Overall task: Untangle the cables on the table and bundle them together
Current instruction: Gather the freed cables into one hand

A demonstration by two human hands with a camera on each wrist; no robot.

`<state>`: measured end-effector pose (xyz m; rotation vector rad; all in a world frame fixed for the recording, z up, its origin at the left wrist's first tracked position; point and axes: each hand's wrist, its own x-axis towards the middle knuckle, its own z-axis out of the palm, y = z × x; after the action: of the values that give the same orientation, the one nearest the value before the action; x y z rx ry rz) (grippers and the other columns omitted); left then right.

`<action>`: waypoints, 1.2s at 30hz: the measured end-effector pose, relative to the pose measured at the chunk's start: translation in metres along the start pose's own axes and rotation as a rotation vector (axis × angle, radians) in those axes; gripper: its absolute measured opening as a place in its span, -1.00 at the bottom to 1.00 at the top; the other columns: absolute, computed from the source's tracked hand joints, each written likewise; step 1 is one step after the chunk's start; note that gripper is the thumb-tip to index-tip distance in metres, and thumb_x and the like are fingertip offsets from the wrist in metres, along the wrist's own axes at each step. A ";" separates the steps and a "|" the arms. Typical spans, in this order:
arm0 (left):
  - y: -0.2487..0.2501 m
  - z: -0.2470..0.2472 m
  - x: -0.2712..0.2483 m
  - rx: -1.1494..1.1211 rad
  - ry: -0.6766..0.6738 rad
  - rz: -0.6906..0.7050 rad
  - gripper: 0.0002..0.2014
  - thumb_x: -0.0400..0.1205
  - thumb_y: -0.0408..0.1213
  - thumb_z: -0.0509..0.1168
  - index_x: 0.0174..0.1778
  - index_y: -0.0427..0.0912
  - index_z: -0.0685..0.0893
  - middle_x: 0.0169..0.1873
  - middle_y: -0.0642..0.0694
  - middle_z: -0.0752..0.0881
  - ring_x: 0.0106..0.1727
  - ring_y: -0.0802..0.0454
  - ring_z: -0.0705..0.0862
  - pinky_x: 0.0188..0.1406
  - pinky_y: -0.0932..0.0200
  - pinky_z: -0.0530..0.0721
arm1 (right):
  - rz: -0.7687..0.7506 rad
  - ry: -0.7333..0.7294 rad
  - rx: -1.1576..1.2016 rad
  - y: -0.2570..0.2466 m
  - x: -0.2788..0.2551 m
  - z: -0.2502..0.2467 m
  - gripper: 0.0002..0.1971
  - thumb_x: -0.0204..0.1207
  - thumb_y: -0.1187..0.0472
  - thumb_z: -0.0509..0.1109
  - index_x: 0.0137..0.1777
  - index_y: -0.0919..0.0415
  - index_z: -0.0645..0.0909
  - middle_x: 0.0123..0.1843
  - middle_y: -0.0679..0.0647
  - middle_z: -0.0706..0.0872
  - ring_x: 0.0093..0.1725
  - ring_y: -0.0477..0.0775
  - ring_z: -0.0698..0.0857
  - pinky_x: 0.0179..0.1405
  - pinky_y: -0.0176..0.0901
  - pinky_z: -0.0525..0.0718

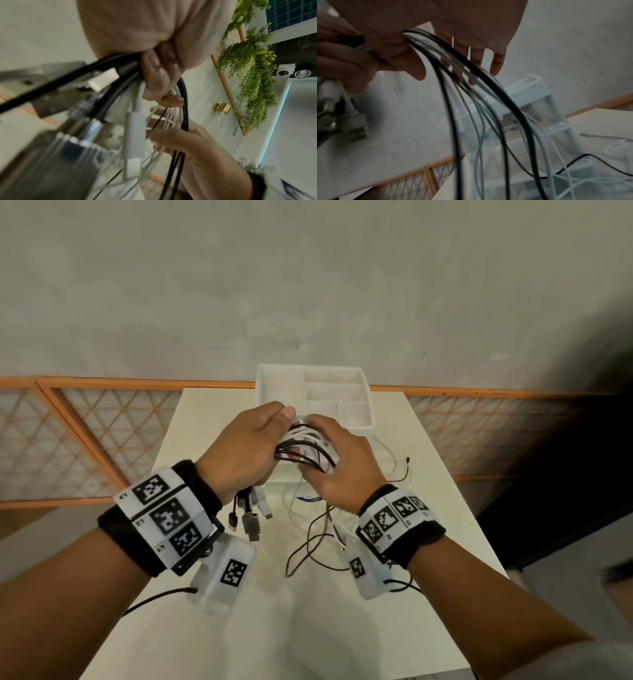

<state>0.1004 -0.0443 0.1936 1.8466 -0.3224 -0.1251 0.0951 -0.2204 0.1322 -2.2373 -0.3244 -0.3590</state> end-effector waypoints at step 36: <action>0.013 0.036 0.011 -0.068 -0.219 -0.087 -0.36 0.53 0.30 0.35 0.42 -0.01 0.50 0.07 0.00 0.84 0.09 0.14 0.82 0.29 0.15 0.65 | 0.147 -0.064 -0.095 -0.039 0.022 -0.066 -0.71 0.36 0.46 0.39 -0.14 0.11 0.87 -0.35 0.08 0.84 -0.37 -0.09 0.73 -0.40 -0.17 0.68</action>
<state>0.0997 -0.0842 0.1965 1.7826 -0.3850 -0.3954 0.0918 -0.2441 0.2082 -2.3529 -0.1783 -0.2286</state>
